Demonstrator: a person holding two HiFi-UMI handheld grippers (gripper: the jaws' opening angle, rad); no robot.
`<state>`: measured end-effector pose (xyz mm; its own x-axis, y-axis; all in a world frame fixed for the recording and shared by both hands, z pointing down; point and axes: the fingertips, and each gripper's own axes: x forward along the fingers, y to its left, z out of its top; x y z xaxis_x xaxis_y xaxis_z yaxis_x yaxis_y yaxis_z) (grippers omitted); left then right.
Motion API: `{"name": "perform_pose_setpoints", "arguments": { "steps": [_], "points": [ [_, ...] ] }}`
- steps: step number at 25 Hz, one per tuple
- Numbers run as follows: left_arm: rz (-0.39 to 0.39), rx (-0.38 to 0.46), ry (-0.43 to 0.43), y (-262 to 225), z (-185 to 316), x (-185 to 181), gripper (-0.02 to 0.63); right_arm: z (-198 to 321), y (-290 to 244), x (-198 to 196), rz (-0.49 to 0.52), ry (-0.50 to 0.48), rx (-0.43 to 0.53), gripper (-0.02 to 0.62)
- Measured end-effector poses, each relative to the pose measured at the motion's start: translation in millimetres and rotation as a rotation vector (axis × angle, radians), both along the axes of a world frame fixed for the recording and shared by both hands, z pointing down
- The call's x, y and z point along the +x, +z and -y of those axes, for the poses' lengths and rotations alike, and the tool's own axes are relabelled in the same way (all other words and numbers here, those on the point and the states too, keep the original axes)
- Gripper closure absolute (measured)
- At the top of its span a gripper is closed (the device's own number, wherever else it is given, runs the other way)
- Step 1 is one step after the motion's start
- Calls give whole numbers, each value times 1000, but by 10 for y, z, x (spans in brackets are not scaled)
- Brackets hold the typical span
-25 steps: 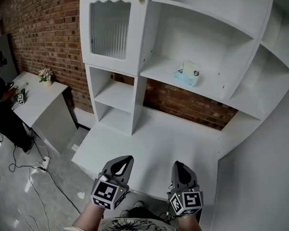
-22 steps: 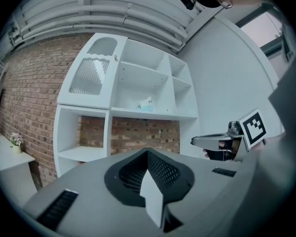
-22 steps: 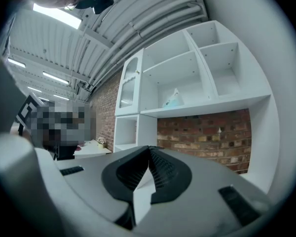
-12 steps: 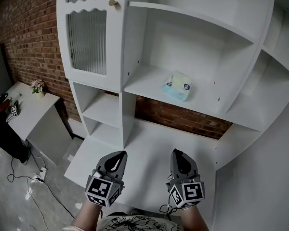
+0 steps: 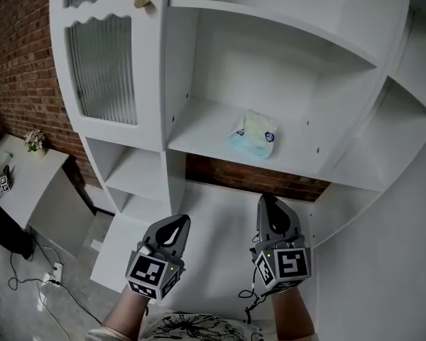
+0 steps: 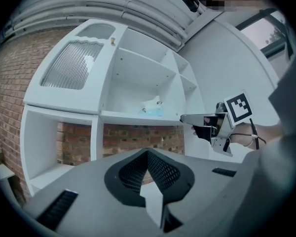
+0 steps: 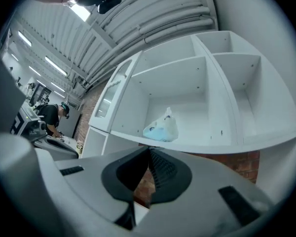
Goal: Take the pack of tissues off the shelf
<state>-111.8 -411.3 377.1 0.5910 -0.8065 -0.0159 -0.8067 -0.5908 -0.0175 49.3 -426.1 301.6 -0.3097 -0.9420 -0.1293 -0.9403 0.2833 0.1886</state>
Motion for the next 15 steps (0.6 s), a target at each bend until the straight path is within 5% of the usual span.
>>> {"name": "perform_pose_setpoints", "arguments": {
  "steps": [5, 8, 15],
  "points": [
    [0, 21, 35, -99, 151, -46, 594, 220, -348, -35, -26, 62, 33, 588],
    [-4, 30, 52, -130, 220, -57, 594, 346, -515, -60, -40, 81, 28, 486],
    [11, 25, 47, -50, 310, -138, 594, 721, -670, 0, -66, 150, -5, 425]
  ]
}}
